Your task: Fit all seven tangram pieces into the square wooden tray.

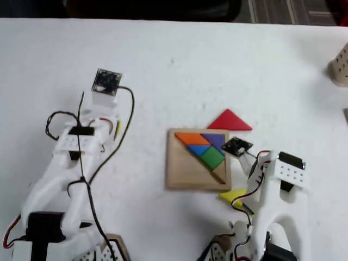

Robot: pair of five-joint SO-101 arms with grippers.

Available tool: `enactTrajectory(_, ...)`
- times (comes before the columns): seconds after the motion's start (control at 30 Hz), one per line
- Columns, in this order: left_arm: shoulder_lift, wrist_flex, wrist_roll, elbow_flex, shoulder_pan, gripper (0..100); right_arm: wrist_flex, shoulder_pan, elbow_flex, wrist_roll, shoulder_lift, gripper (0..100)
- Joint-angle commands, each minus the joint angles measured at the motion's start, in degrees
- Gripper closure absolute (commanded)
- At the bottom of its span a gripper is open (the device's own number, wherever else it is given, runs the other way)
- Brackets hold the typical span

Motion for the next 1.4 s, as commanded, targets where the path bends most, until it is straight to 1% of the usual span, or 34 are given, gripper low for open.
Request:
enactTrajectory(0.0, -0.84, -1.58, -0.62, -0.18, 1.01, 89, 1.27, -3.30, 0.53, 0.18, -0.75, 59.1)
enactTrajectory(0.23, -0.84, -1.58, -0.62, -0.18, 1.01, 89, 2.24, -13.93, 4.04, 0.09, -0.84, 59.1)
enactTrajectory(0.37, -0.84, -1.58, -0.62, -0.18, 1.01, 89, -0.57, -13.76, 4.31, 0.09, -0.13, 59.1)
enactTrajectory(0.57, -0.84, -1.58, -0.62, -0.18, 1.01, 89, -13.23, -12.88, 10.46, 0.09, -0.13, 59.3)
enactTrajectory(0.77, -0.84, -1.49, -0.62, -0.18, 1.01, 89, -14.20, -12.62, 10.64, 0.09, -0.13, 59.6)
enactTrajectory(0.83, -0.84, -1.41, -0.62, -0.18, 1.01, 89, -14.20, -12.26, 10.64, 0.00, -0.22, 63.2)
enactTrajectory(0.97, -0.84, -1.32, -0.62, -0.18, 1.01, 89, -14.29, -9.98, 9.67, 0.00, -0.22, 75.5)
enactTrajectory(1.23, -0.84, -1.23, -0.62, -0.09, 1.01, 89, -14.29, 1.80, 3.52, 0.00, -0.22, 75.5)
enactTrajectory(1.37, -0.84, -1.23, -0.62, -0.09, 1.01, 89, -14.29, 5.67, -0.09, -0.35, -0.22, 75.5)
